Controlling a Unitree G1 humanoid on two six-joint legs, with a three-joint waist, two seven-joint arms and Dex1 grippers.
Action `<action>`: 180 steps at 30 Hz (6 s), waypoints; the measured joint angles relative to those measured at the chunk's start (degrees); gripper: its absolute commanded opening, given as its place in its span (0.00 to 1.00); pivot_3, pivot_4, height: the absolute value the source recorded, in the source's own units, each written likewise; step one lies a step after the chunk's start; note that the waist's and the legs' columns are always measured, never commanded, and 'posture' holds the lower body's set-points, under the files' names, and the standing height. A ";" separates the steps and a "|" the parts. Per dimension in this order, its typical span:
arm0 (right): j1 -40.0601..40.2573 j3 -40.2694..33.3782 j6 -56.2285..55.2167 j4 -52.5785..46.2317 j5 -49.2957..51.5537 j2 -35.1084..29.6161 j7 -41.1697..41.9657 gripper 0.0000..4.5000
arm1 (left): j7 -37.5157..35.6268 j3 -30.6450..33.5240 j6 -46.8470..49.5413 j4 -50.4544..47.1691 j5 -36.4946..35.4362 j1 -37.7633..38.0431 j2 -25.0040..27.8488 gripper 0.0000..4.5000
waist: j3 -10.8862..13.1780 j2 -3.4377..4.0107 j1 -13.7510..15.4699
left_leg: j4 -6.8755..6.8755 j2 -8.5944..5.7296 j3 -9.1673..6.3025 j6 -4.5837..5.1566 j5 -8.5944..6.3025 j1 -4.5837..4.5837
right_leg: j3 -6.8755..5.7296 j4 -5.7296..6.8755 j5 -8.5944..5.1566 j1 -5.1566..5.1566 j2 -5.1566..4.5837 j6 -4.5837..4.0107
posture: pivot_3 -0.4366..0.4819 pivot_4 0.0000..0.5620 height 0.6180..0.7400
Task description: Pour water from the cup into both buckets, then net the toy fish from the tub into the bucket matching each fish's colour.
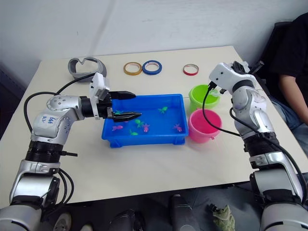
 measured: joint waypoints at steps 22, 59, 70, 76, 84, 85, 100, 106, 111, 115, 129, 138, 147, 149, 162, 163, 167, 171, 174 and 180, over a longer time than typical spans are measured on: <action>-1.65 4.13 -10.54 3.70 -12.03 -1.86 -3.58 0.01 | 0.23 0.01 -0.03 -0.13 -0.09 0.18 -0.13 1.00 | 0.00 0.00 -0.01 | 0.00 0.00 0.06 0.00 0.00 0.04 | 0.06 0.02 0.00 0.00 0.00 0.00 | 0.48 0.27 0.89; 15.80 -44.54 36.97 -37.59 24.79 12.62 4.07 0.01 | -4.58 1.86 -0.04 0.18 -6.23 -1.77 -4.13 1.00 | 0.00 0.00 0.33 | 0.05 -0.03 0.02 -0.03 0.00 0.11 | 0.10 0.13 0.02 0.06 0.13 0.00 | 0.48 0.27 0.89; 22.14 -55.75 36.36 -39.47 36.08 27.31 -1.56 0.01 | -7.07 1.17 -2.69 2.88 -6.82 -2.96 -7.68 1.00 | 0.00 0.00 0.17 | 0.01 -0.14 0.05 -0.02 0.07 0.20 | 0.16 0.12 0.09 0.12 0.23 -0.01 | 0.48 0.27 0.89; 22.88 -56.35 28.48 -31.48 39.92 29.81 -5.23 0.01 | -7.14 1.17 -2.89 3.01 -6.85 -4.04 -7.83 1.00 | 0.00 0.00 0.13 | -0.04 -0.13 0.04 -0.02 0.07 0.20 | 0.17 0.10 0.09 0.11 0.21 -0.01 | 0.48 0.27 0.89; 23.91 -55.82 23.37 -25.16 43.38 29.86 -9.47 0.01 | -7.13 1.18 -2.74 2.11 -6.85 -4.01 -7.21 1.00 | 0.00 0.00 0.07 | -0.03 -0.10 0.04 -0.02 0.07 0.21 | 0.20 0.10 0.09 0.12 0.18 -0.01 | 0.48 0.27 0.89; 23.91 -55.75 23.32 -25.16 43.76 29.86 -9.89 0.01 | -7.13 1.18 -2.70 2.10 -6.85 -4.01 -7.20 1.00 | 0.00 0.00 0.07 | -0.03 -0.10 0.04 -0.02 0.07 0.21 | 0.20 0.11 0.09 0.12 0.19 -0.01 | 0.48 0.27 0.89; 29.43 -52.29 26.05 -27.70 46.72 27.47 -13.28 0.95 | -7.49 1.15 -2.45 1.83 -6.84 -3.64 -7.12 1.00 | 0.00 0.00 0.14 | -0.07 -0.09 0.03 -0.02 0.07 0.21 | 0.20 0.07 0.09 0.12 0.14 -0.01 | 0.48 0.27 0.89; 35.45 -51.48 31.61 -37.60 48.14 25.65 -12.48 0.95 | -7.88 1.14 -3.04 2.31 -6.75 -3.65 -7.03 1.00 | 0.00 0.00 0.21 | -0.10 -0.08 0.02 -0.03 0.07 0.19 | 0.19 0.01 0.09 0.12 0.14 0.00 | 0.48 0.27 0.89; 39.17 -50.47 36.69 -43.80 49.51 25.37 -11.63 0.95 | -8.45 1.07 -3.62 2.53 -6.64 -3.65 -7.11 1.00 | 0.00 0.00 0.19 | -0.10 -0.09 0.03 -0.03 0.06 0.21 | 0.19 0.02 0.09 0.12 0.17 0.00 | 0.48 0.27 0.89; 43.10 -48.15 41.63 -48.38 50.82 22.29 -8.80 0.95 | -8.69 1.03 -3.67 2.61 -6.57 -3.63 -7.17 1.00 | 0.00 0.00 0.34 | -0.14 -0.10 0.00 -0.03 0.06 0.19 | 0.17 -0.04 0.09 0.13 0.18 0.00 | 0.48 0.27 0.89; 45.82 -50.49 54.10 -63.02 80.17 -8.38 26.79 0.98 | 1.42 5.23 0.12 2.43 -4.72 -0.46 -0.61 1.00 | 0.55 -0.96 0.13 | -0.21 0.00 -0.12 0.02 0.11 0.29 | 0.09 -0.33 0.30 0.34 0.10 0.03 | 0.48 0.27 0.89; 36.66 -30.53 42.24 -63.18 82.21 -6.52 36.14 0.98 | 14.26 12.83 6.45 1.87 -2.41 6.86 6.26 1.00 | 0.65 -1.13 1.03 | -0.19 0.31 -0.19 0.09 -0.01 -0.22 | -0.18 -0.70 0.32 0.07 0.05 0.03 | 0.48 0.27 0.89; 35.38 -19.19 25.39 -61.25 73.03 -1.34 41.32 0.98 | 22.35 17.08 10.64 3.01 0.10 17.43 10.05 1.00 | 0.64 -1.15 3.23 | 0.05 0.19 -0.13 0.30 -0.21 -0.57 | -0.57 -0.86 0.33 -0.07 0.07 0.04 | 0.48 0.27 0.89; 35.37 -18.06 23.75 -61.15 72.01 -1.34 42.15 0.98 | 23.44 17.20 10.60 4.40 0.69 18.53 10.13 1.00 | 0.63 -1.16 3.56 | 0.08 0.19 -0.11 0.33 -0.22 -0.59 | -0.64 -0.85 0.33 -0.05 0.05 0.04 | 0.48 0.27 0.89; 36.63 -15.32 15.41 -60.82 66.80 -1.09 45.17 0.98 | 26.34 17.49 4.41 16.23 3.66 22.15 10.01 1.00 | 0.55 -1.29 3.34 | 0.10 0.07 -0.13 0.38 -0.28 -0.53 | -1.09 -0.83 0.37 -0.05 -0.11 0.05 | 0.48 0.27 0.89; 37.07 -15.05 14.74 -60.51 66.34 -0.91 45.24 0.98 | 26.41 17.49 3.85 16.98 3.84 22.56 10.01 1.00 | 0.54 -1.32 3.36 | 0.10 0.08 -0.13 0.38 -0.28 -0.53 | -1.13 -0.82 0.37 -0.05 -0.14 0.05 | 0.48 0.27 0.89; 37.50 -14.24 13.19 -59.91 65.17 -0.66 45.56 0.98 | 26.62 17.67 2.39 19.35 4.36 22.68 10.10 1.00 | 0.52 -1.33 3.46 | 0.15 0.07 -0.12 0.38 -0.27 -0.54 | -1.23 -0.79 0.40 -0.03 -0.14 0.01 | 0.48 0.27 0.89; 39.04 -13.64 12.02 -59.94 64.88 -0.67 46.57 0.98 | 26.12 17.84 0.12 21.18 4.68 22.75 10.25 1.00 | 0.51 -1.34 3.36 | 0.15 0.07 -0.12 0.37 -0.27 -0.51 | -1.24 -0.74 0.40 -0.02 -0.23 -0.01 | 0.48 0.27 0.89; 39.48 -13.50 11.65 -59.95 64.52 -0.75 47.27 0.98 | 25.57 17.40 -1.55 22.62 5.37 22.36 10.37 1.00 | 0.51 -1.34 3.33 | 0.17 0.07 -0.12 0.34 -0.24 -0.48 | -1.24 -0.69 0.43 -0.02 -0.22 -0.05 | 0.48 0.27 0.89; 39.69 -13.21 10.90 -59.97 63.91 -1.40 48.68 0.99 | 24.83 16.55 -1.92 24.51 6.83 20.66 10.40 0.94 | 0.51 -1.35 3.41 | 0.18 0.02 -0.10 0.33 -0.16 -0.47 | -1.34 -0.63 0.45 0.02 -0.09 -0.09 | 0.48 0.27 0.89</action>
